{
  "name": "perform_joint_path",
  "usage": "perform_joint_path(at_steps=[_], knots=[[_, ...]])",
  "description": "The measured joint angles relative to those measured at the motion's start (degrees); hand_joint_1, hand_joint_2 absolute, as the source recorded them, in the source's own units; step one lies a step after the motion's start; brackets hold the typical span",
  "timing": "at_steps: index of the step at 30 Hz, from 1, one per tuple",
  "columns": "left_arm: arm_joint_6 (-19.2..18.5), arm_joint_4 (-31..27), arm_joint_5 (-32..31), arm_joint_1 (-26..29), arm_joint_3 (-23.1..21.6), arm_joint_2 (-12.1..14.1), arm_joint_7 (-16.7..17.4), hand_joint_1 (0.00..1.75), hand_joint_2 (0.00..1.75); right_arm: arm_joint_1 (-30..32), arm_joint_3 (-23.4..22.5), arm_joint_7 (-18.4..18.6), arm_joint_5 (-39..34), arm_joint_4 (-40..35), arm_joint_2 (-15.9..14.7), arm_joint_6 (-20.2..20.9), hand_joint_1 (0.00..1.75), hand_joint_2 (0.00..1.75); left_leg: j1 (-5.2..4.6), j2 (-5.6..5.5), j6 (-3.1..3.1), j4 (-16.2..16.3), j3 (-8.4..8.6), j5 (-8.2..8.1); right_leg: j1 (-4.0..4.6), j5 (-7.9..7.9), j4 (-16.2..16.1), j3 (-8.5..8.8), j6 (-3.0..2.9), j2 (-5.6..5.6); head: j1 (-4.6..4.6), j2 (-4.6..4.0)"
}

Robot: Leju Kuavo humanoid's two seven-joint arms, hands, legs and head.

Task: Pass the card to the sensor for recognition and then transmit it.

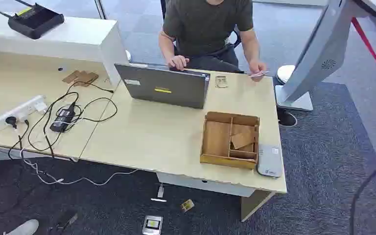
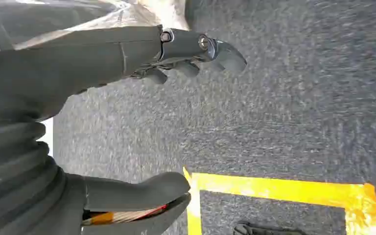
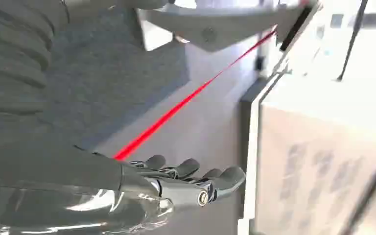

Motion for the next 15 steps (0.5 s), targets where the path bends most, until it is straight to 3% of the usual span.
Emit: perform_joint_path(at_steps=[3,8,12,15], knots=[[-0.35,-0.06,-1.49,-0.87,-0.89,-0.26,0.5,0.0,1.75,-4.21,8.77,1.46,7.8,-0.75,3.02,-1.38,0.0,1.75,0.01,-0.08,-0.01,0.0,-0.16,0.16,0.01,0.08,0.05,-0.2,0.0,-0.04,0.0,0.0],[-0.92,-0.11,-2.1,-1.35,-2.03,-0.55,0.85,0.0,1.75,-7.95,19.89,2.45,13.09,-1.12,6.63,-1.51,0.0,1.75,0.03,-0.18,-0.05,0.0,-0.31,0.23,0.03,0.14,0.08,-0.31,-0.02,-0.12,0.0,0.0],[-1.07,-0.11,-3.67,-1.77,-2.91,-0.81,1.81,0.0,1.75,-10.48,28.2,7.08,21.05,-0.13,10.05,2.4,0.0,1.75,0.03,-0.11,-0.06,0.0,-0.37,0.25,0.03,0.2,0.09,-0.43,-0.05,-0.07,0.0,0.0],[-3.72,-0.11,-3.37,-2.41,-3.34,-1.05,4.27,0.0,1.75,-11.36,34.25,10.69,27.14,1.35,12.92,5.09,0.0,1.75,0.04,-0.14,-0.06,0.0,-0.37,0.27,0.04,0.2,0.08,-0.44,-0.05,-0.1,0.0,0.0]])
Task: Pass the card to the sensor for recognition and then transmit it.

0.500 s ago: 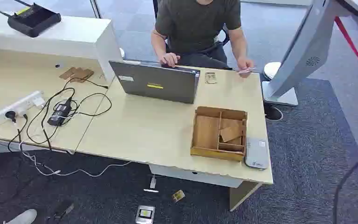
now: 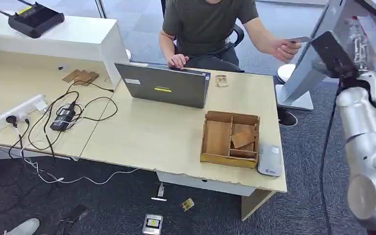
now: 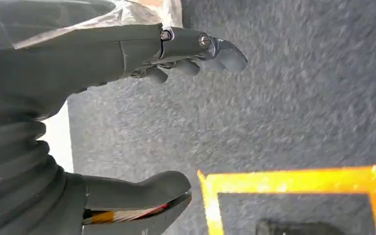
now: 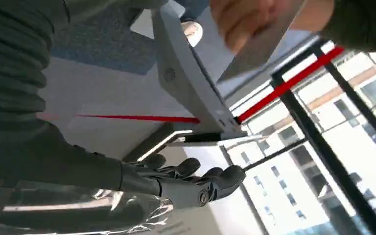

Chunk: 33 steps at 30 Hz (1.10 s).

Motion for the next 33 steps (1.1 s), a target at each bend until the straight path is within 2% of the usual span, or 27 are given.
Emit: perform_joint_path(at_steps=[4,10,24,25,26,31,33], knots=[[-2.44,0.0,0.83,0.05,0.02,-0.24,2.18,0.0,1.75,0.09,6.06,2.81,4.08,1.59,2.94,2.22,0.0,1.75,0.02,-0.06,-0.01,0.0,-0.06,0.02,0.02,0.0,0.0,-0.05,0.0,-0.07,0.0,0.0],[-2.88,0.0,0.9,0.04,0.02,-0.37,2.86,0.0,1.75,1.19,12.19,4.69,6.07,3.49,5.29,3.27,0.0,1.75,0.01,-0.04,-0.01,0.01,-0.11,0.02,0.02,0.0,-0.03,-0.11,0.0,-0.07,0.0,0.0],[-3.84,0.0,0.15,-0.13,0.0,-0.61,3.01,0.0,1.75,2.69,17.91,6.03,6.81,5.92,6.05,3.67,0.03,1.75,0.01,0.0,-0.01,0.01,-0.13,0.02,0.01,0.01,-0.03,-0.16,0.0,-0.06,0.0,0.0],[-3.84,0.0,0.13,-0.14,0.0,-0.61,3.01,0.0,1.75,2.7,18.11,6.03,6.81,6.05,6.05,3.67,1.57,1.75,0.01,0.0,-0.01,0.01,-0.13,0.02,0.01,0.01,-0.03,-0.16,0.0,-0.06,0.0,0.0],[-3.86,0.0,0.13,-0.14,0.0,-0.61,3.01,0.0,1.75,2.73,18.22,6.05,6.81,6.07,6.05,3.67,1.68,1.75,0.01,0.0,-0.01,0.01,-0.13,0.02,0.01,0.01,-0.03,-0.17,0.0,-0.06,0.0,0.0],[-3.91,0.0,-0.15,-0.18,0.0,-0.63,3.01,0.0,1.75,2.76,18.92,6.53,6.83,6.34,5.92,3.82,1.62,1.75,0.01,0.0,-0.01,0.01,-0.13,0.02,0.01,0.01,-0.04,-0.18,0.0,-0.06,0.02,0.0],[-3.95,0.0,-0.35,-0.21,0.0,-0.63,3.01,0.0,1.75,2.78,19.07,6.58,6.88,6.51,5.77,3.82,1.68,1.75,0.01,0.0,-0.01,0.02,-0.13,0.02,0.01,0.01,-0.04,-0.18,0.0,-0.06,0.0,0.0]])
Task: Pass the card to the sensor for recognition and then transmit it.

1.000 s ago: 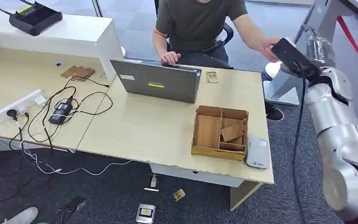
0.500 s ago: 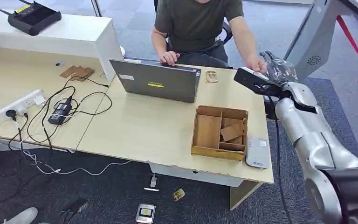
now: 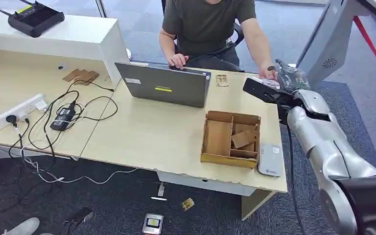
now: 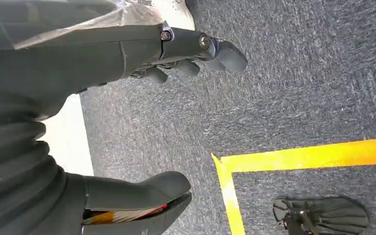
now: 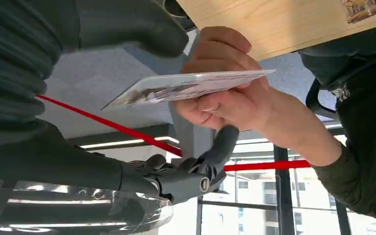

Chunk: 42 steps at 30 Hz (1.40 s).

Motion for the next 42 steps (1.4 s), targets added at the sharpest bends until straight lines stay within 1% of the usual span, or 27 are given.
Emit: perform_joint_path(at_steps=[2,5,15,20,24,29,31,35,37,39,42], knots=[[-0.02,0.0,-0.07,-0.02,0.0,-0.04,-0.07,0.0,1.75,0.06,0.0,0.07,-0.02,0.11,-0.26,0.0,1.66,1.75,0.0,0.0,0.0,0.0,0.0,0.0,0.0,0.0,0.0,0.0,0.0,0.0,0.02,0.0],[-0.04,0.0,-0.04,-0.04,0.0,-0.07,-0.2,0.0,1.75,0.27,0.13,0.55,-0.09,0.26,-0.74,0.0,1.75,1.75,0.0,0.01,0.0,0.0,0.0,0.0,0.0,0.0,0.0,0.0,0.0,0.0,0.0,0.0],[0.39,0.0,0.18,0.04,0.0,-0.07,-0.57,0.0,1.75,0.73,0.33,0.79,-0.68,0.72,-1.35,-0.39,1.75,1.75,0.0,0.02,0.0,0.0,-0.02,0.0,0.0,0.0,0.0,-0.02,0.0,0.02,0.0,0.0],[0.68,0.0,0.55,0.21,0.02,-0.09,-0.87,0.0,1.75,1.25,0.31,1.75,-1.92,1.03,-1.88,-0.48,1.75,1.75,0.0,0.0,0.0,0.0,-0.03,0.0,0.0,0.0,0.0,-0.02,0.0,0.02,0.02,0.0],[1.03,0.0,1.03,0.78,0.04,-0.07,-1.22,0.0,1.75,1.69,-0.24,-0.35,-6.06,1.18,-3.13,-2.91,1.75,1.75,-0.01,0.02,0.0,0.0,-0.04,0.0,-0.01,0.01,-0.01,-0.02,0.01,0.02,0.02,0.0],[1.53,0.0,1.38,1.48,0.09,0.04,-1.86,0.0,1.75,1.7,-2.14,-4.73,-10.53,1.16,-4.65,-5.72,1.75,1.75,-0.02,0.01,0.0,0.01,-0.06,-0.01,-0.03,0.01,-0.02,-0.03,0.01,0.02,0.0,0.0],[1.62,0.0,1.64,1.77,0.11,0.09,-1.97,0.0,1.75,1.7,-2.82,-5.95,-11.65,1.16,-5.07,-6.38,1.75,1.75,-0.01,0.02,0.0,0.0,-0.06,-0.01,-0.02,0.01,-0.01,-0.04,0.01,0.02,0.0,0.0],[1.88,0.0,2.08,2.09,0.15,0.22,-2.32,0.0,1.75,1.88,-4.09,-7.41,-12.92,1.07,-5.7,-6.73,1.75,1.75,-0.01,0.02,0.0,0.01,-0.05,0.0,-0.01,0.01,-0.01,-0.06,0.01,0.02,0.0,0.0],[2.1,0.02,2.38,2.45,0.33,0.33,-2.69,0.0,1.75,2.51,-5.23,-8.54,-13.9,0.48,-6.58,-6.71,1.75,1.75,0.01,0.0,0.0,0.01,-0.03,-0.01,0.0,0.0,-0.02,-0.06,0.01,0.02,0.0,0.0],[2.4,0.02,2.97,3.23,0.66,0.57,-3.19,0.0,1.75,4.09,-5.95,-9.14,-14.23,-0.4,-7.7,-6.32,1.75,1.75,0.03,0.0,0.0,0.01,-0.02,-0.01,0.02,0.0,-0.04,-0.02,0.0,0.02,0.0,0.0],[2.56,0.02,3.41,4.26,1.12,1.09,-3.71,0.0,1.75,7.89,-6.43,-9.33,-13.36,-2.55,-9.87,-4.46,1.75,1.75,0.02,0.0,0.03,0.01,-0.05,-0.03,0.02,0.0,-0.06,-0.01,0.01,0.02,0.0,0.0]])
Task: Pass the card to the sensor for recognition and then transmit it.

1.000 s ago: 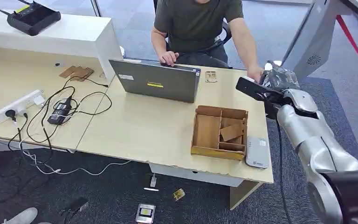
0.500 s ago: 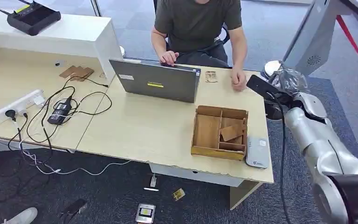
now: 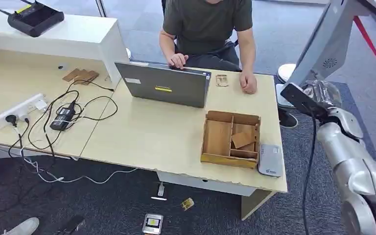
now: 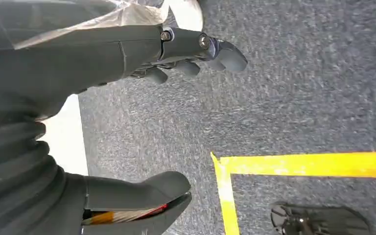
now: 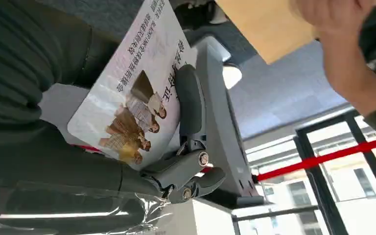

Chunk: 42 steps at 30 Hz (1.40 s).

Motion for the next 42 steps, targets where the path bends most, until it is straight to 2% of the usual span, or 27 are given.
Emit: perform_joint_path(at_steps=[10,21,30,42], knots=[[0.0,0.0,0.31,1.15,1.29,1.2,-0.61,0.0,1.75,11.47,-0.68,2.82,1.42,-8.1,-3.68,5.49,1.75,1.75,-0.01,-0.02,0.01,-0.01,-0.04,-0.01,0.0,0.0,0.0,0.0,0.0,-0.01,-0.02,0.0],[-0.04,0.0,-0.39,1.15,1.92,1.57,-0.61,0.0,1.75,17.66,-1.49,4.05,2.74,-12.97,-4.62,5.43,1.75,1.75,-0.01,0.01,0.01,-0.01,-0.03,-0.01,-0.01,0.0,0.0,-0.03,0.0,0.0,0.02,0.0],[-0.04,0.0,-1.14,1.07,2.27,1.59,-0.61,0.0,1.75,19.91,-1.18,5.68,7.0,-14.06,-4.12,5.45,1.75,1.75,-0.01,0.01,0.01,-0.01,-0.05,-0.01,-0.01,0.0,0.01,-0.02,0.0,0.0,0.02,0.0],[-0.39,0.0,-2.05,0.84,2.38,1.59,-0.77,0.0,1.75,21.12,-0.42,6.8,10.3,-16.7,-0.97,6.28,1.75,1.75,-0.01,0.02,0.0,-0.01,-0.04,0.0,-0.01,0.0,0.03,-0.02,0.0,0.0,0.0,0.0]])
